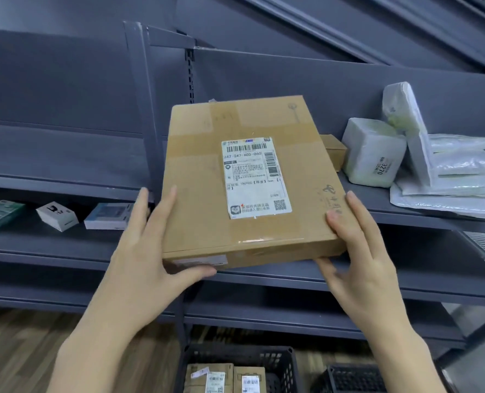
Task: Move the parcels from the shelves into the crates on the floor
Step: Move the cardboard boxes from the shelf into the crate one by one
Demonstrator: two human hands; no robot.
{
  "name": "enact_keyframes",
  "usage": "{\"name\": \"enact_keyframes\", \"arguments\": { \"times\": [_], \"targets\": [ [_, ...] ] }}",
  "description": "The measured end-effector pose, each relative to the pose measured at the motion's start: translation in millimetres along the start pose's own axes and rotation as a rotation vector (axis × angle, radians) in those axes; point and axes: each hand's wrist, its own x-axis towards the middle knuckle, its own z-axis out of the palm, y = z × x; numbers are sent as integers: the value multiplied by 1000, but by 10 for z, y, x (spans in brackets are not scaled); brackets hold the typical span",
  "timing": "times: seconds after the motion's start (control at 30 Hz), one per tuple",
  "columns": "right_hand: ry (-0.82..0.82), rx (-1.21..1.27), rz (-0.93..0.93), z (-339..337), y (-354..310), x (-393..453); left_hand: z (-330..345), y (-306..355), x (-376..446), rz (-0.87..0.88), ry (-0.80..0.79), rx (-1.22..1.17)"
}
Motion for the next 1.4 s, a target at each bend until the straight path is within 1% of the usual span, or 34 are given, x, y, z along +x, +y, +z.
{"name": "enact_keyframes", "arguments": {
  "times": [0.03,0.1,0.2,0.27,0.37,0.43,0.53,0.6,0.7,0.8,1.17,1.4],
  "targets": [
    [28,-3,-23,19,-14,-7,-4,-19,-16,-30,-33,-24],
    [58,10,-46,59,-23,-18,3,-60,-29,16,-71,-66],
    [60,66,-41,75,-15,-39,23,-100,-57,62,-63,-101],
    [45,106,-26,66,-27,-42,42,-94,-91,128,-7,-60],
    [-66,169,60,65,-46,-30,93,-124,-162,232,132,97],
    [-131,187,95,76,-40,-40,129,-135,-205,274,171,165],
    [-155,225,119,82,-58,-54,163,-120,-246,311,208,181],
    [-157,245,136,69,-95,-51,186,-111,-264,294,219,138],
    [-169,226,112,54,-103,-59,197,-64,-290,225,173,43],
    [-197,195,130,66,-123,-84,173,-13,-294,170,148,48],
    [-209,167,128,92,-197,-141,146,-50,-344,156,162,21],
    [-226,172,154,106,-238,-249,194,-121,-410,147,126,-12]
  ]
}}
